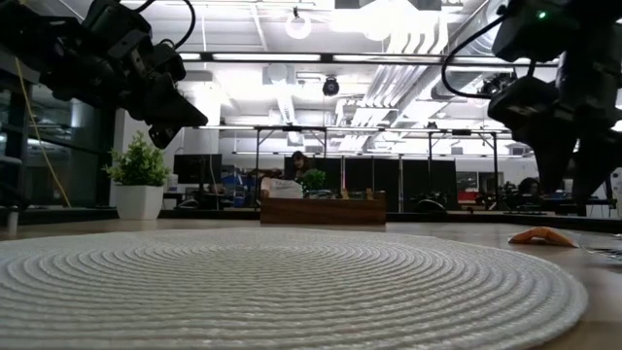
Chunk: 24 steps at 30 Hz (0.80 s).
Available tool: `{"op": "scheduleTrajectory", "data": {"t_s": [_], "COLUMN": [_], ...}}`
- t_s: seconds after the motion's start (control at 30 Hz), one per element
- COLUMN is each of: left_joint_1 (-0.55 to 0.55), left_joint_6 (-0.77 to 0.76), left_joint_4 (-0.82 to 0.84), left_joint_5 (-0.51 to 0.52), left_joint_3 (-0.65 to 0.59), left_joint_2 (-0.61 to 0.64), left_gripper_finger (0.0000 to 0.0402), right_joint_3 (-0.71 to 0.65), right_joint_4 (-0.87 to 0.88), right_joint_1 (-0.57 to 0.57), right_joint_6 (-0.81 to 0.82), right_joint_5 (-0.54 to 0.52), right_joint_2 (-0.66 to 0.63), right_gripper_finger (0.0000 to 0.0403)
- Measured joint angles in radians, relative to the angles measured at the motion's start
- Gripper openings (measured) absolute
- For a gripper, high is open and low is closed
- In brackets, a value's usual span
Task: Pick & Place Tea
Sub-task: Put the white tea bag into the left section of the wooden organizer
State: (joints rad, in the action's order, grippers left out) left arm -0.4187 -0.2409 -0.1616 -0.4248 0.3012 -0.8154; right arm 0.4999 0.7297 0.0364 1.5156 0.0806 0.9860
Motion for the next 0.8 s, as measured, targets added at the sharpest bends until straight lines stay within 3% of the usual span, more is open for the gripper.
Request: {"op": "scheduleTrajectory", "data": {"t_s": [0.43, 0.8], "left_joint_1": [0.000, 0.000], "left_joint_6": [0.000, 0.000], "left_joint_4": [0.006, 0.007], "left_joint_5": [0.000, 0.000], "left_joint_3": [0.000, 0.000], "left_joint_2": [0.000, 0.000], "left_gripper_finger": [0.0000, 0.0000], "right_joint_3": [0.000, 0.000], "right_joint_4": [0.003, -0.104], "right_joint_1": [0.185, 0.213], "right_joint_6": [0.356, 0.422], "right_joint_5": [-0.102, -0.126], "right_joint_2": [0.061, 0.187], "right_gripper_finger": [0.0228, 0.0240]}}
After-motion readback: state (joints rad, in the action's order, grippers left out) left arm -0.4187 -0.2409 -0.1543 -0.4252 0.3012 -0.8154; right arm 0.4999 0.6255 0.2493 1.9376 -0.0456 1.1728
